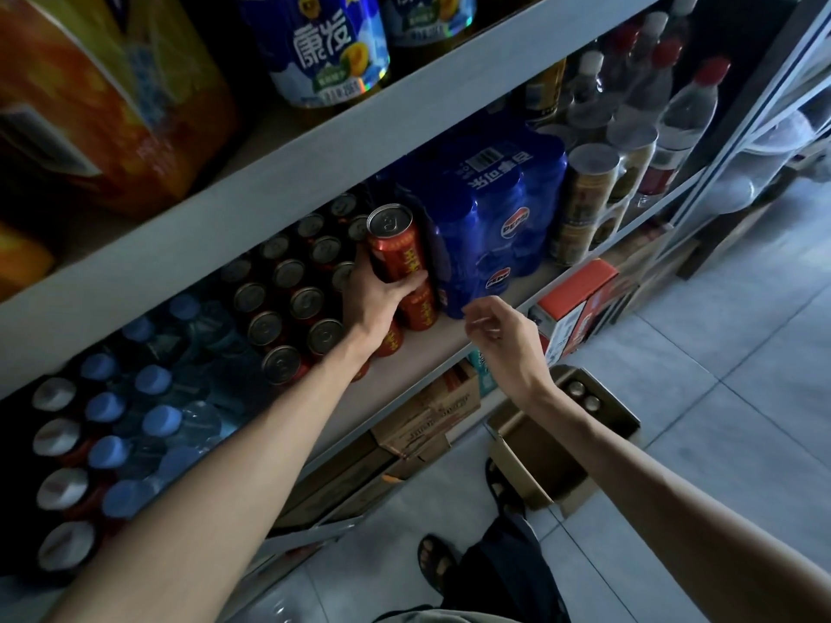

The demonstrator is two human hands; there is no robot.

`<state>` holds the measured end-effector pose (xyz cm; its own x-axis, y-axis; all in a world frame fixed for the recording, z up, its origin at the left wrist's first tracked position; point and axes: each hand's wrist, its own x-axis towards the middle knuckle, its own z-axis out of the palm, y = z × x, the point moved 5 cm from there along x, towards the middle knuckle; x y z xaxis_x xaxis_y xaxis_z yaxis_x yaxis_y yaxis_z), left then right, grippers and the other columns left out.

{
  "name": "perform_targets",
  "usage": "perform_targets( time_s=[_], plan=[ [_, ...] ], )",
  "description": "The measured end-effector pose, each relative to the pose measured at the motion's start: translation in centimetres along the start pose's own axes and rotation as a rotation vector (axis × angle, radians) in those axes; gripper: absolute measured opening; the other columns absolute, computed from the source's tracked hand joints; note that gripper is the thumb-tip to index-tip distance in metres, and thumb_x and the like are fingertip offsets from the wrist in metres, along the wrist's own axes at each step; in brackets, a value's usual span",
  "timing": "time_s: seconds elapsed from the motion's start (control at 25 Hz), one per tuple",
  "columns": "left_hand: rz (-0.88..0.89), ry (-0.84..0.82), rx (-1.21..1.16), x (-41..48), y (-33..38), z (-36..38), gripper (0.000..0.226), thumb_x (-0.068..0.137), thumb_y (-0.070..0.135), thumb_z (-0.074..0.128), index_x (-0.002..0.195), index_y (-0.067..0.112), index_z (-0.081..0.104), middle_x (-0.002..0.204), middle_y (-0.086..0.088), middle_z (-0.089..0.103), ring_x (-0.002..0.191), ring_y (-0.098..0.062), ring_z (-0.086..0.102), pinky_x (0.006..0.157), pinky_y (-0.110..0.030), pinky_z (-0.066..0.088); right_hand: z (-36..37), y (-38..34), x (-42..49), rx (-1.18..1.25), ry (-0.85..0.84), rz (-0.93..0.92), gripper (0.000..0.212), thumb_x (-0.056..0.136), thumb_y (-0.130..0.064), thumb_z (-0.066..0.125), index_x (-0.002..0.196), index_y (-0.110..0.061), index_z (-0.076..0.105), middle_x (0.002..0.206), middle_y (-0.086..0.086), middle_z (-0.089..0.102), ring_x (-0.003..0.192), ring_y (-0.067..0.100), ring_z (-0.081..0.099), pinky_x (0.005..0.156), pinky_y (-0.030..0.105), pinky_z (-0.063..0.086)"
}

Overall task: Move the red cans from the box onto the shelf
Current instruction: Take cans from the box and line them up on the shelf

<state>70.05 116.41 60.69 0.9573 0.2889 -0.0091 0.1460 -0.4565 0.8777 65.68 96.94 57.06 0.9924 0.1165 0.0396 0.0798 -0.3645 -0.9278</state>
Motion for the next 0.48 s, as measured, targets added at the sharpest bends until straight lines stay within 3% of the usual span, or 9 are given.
perform_targets(
  time_s=[0.12, 0.24, 0.4, 0.48],
  plan=[
    [-0.011, -0.026, 0.008, -0.2, 0.2, 0.0, 0.081, 0.072, 0.030, 0.084, 0.140, 0.011, 0.045, 0.133, -0.007, 0.060, 0.118, -0.012, 0.056, 0.089, -0.006, 0.036, 0.0, -0.1, -0.1, -0.023, -0.028, -0.016, 0.026, 0.090, 0.002, 0.060, 0.105, -0.018, 0.065, 0.097, -0.007, 0.067, 0.088, 0.005, 0.065, 0.073, 0.016, 0.053],
    [-0.019, -0.041, 0.030, -0.7, 0.5, -0.3, 0.082, 0.072, 0.026, 0.084, 0.141, 0.012, 0.042, 0.134, -0.007, 0.058, 0.116, -0.009, 0.054, 0.088, -0.005, 0.035, 0.1, -0.4, -0.2, -0.041, -0.047, -0.027, 0.024, 0.089, 0.002, 0.059, 0.104, -0.017, 0.065, 0.098, -0.007, 0.067, 0.087, 0.003, 0.065, 0.073, 0.013, 0.053],
    [-0.050, -0.071, 0.096, -1.5, 0.4, -2.1, 0.082, 0.075, 0.023, 0.082, 0.143, 0.013, 0.038, 0.140, -0.011, 0.053, 0.127, -0.022, 0.052, 0.104, -0.032, 0.041, 0.2, -0.4, -0.5, -0.098, -0.107, -0.015, 0.020, 0.091, -0.001, 0.061, 0.105, -0.015, 0.066, 0.098, -0.007, 0.067, 0.085, -0.002, 0.064, 0.071, 0.007, 0.050],
    [-0.064, -0.044, 0.129, -2.6, 0.5, -3.0, 0.076, 0.078, 0.023, 0.078, 0.142, 0.013, 0.038, 0.136, -0.010, 0.054, 0.121, -0.023, 0.056, 0.101, -0.041, 0.048, -0.1, 0.1, -1.1, -0.133, -0.139, 0.001, 0.019, 0.092, -0.004, 0.061, 0.108, -0.013, 0.066, 0.100, -0.007, 0.067, 0.085, -0.004, 0.063, 0.072, 0.008, 0.050]
  ],
)
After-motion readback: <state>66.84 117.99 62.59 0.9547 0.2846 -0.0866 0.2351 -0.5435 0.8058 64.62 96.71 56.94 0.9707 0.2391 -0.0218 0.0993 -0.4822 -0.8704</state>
